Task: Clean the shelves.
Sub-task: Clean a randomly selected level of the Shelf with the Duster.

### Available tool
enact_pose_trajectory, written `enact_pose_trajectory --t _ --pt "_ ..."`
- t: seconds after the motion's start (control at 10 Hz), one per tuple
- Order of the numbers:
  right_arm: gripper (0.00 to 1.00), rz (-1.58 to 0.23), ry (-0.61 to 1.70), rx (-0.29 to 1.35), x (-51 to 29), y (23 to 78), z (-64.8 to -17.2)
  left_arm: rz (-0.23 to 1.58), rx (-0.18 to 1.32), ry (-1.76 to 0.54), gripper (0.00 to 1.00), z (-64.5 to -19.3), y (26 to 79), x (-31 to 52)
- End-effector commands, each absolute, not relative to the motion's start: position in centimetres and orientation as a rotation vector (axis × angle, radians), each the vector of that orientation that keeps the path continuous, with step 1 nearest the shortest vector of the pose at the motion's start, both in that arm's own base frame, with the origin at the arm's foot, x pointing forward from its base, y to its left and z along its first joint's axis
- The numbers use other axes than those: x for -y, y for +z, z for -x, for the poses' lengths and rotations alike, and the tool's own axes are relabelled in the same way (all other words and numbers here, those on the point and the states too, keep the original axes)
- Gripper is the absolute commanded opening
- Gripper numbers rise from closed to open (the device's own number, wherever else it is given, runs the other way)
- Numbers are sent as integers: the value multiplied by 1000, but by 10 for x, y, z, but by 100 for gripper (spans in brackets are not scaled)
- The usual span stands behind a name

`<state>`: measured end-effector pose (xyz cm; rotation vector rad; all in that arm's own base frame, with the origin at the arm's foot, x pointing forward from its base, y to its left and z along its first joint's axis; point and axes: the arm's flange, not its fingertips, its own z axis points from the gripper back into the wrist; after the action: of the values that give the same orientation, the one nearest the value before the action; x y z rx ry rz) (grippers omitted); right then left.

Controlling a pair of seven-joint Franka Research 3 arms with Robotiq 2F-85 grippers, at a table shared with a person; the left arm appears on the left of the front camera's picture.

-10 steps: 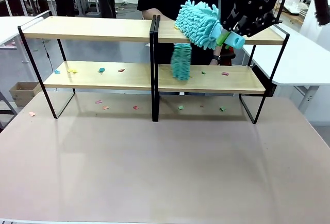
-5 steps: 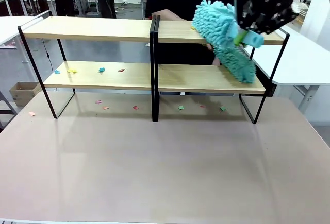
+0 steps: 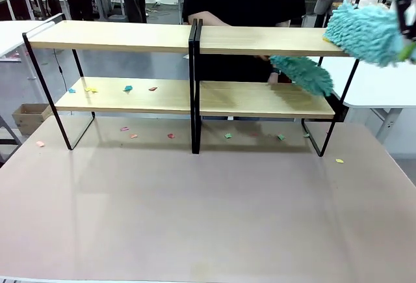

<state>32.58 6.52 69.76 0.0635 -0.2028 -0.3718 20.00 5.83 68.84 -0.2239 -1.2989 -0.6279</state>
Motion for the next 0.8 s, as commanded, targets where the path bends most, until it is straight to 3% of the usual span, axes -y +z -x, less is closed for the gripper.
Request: enact_pose_trajectory --t 0.0,0.2,0.7 --pt "13 -49 -557 313 -46 723 -295 219 1303 -626 100 -201 688 -58" --pt "13 -204 -527 413 -36 738 -266 219 1303 -626 100 -201 688 -58" --pt "13 -378 -374 373 -33 726 -264 219 1303 -626 100 -201 688 -58"
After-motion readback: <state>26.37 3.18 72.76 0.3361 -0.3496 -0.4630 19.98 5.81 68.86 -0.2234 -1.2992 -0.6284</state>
